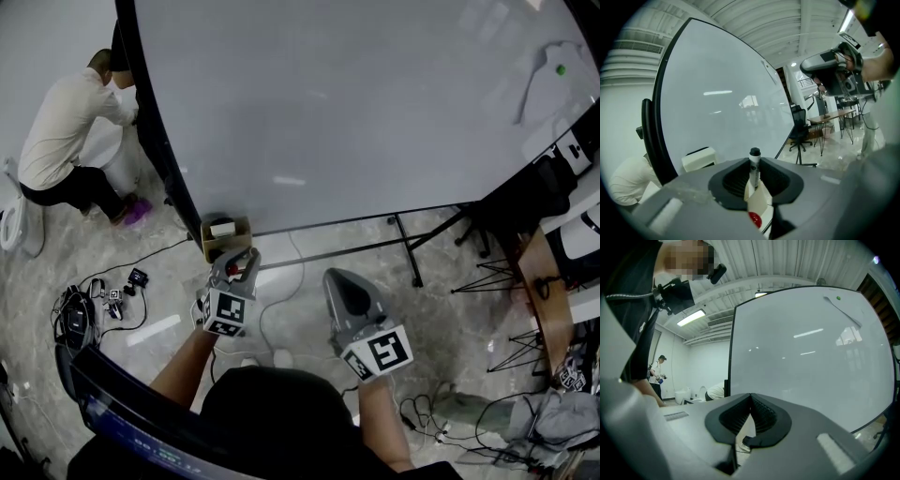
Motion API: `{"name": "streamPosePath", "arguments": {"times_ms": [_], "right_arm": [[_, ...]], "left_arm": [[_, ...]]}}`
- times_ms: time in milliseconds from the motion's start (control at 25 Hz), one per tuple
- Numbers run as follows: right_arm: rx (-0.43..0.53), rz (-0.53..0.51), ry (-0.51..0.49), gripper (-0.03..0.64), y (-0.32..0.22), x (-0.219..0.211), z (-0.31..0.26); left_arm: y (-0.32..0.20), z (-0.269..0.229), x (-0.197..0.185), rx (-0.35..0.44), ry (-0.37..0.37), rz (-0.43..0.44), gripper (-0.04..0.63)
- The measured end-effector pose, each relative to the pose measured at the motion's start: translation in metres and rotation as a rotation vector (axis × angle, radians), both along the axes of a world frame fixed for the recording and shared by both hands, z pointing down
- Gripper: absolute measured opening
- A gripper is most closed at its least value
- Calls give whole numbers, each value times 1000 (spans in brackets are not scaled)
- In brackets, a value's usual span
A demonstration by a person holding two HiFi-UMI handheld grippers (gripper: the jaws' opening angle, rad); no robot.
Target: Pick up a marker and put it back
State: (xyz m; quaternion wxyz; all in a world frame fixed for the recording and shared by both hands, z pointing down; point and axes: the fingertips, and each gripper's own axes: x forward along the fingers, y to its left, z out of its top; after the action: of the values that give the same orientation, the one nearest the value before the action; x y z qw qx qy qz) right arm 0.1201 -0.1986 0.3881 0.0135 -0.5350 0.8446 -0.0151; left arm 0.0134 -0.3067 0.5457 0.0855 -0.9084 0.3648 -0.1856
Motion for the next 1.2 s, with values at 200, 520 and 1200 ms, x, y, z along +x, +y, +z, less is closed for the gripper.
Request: {"name": "streamPosePath", "arguments": {"times_ms": [200,520,1200], "right_arm": [[5,3,-2,9,3,-2,0],[12,-3,-7,9,8,-3,1],[46,-109,-40,9,18,-35,-7]], "left_arm": [[5,2,0,-2,-3,10,85],[11,-3,-2,-1,11,11,116],[49,-61,-37,80,61,-59,126]]}}
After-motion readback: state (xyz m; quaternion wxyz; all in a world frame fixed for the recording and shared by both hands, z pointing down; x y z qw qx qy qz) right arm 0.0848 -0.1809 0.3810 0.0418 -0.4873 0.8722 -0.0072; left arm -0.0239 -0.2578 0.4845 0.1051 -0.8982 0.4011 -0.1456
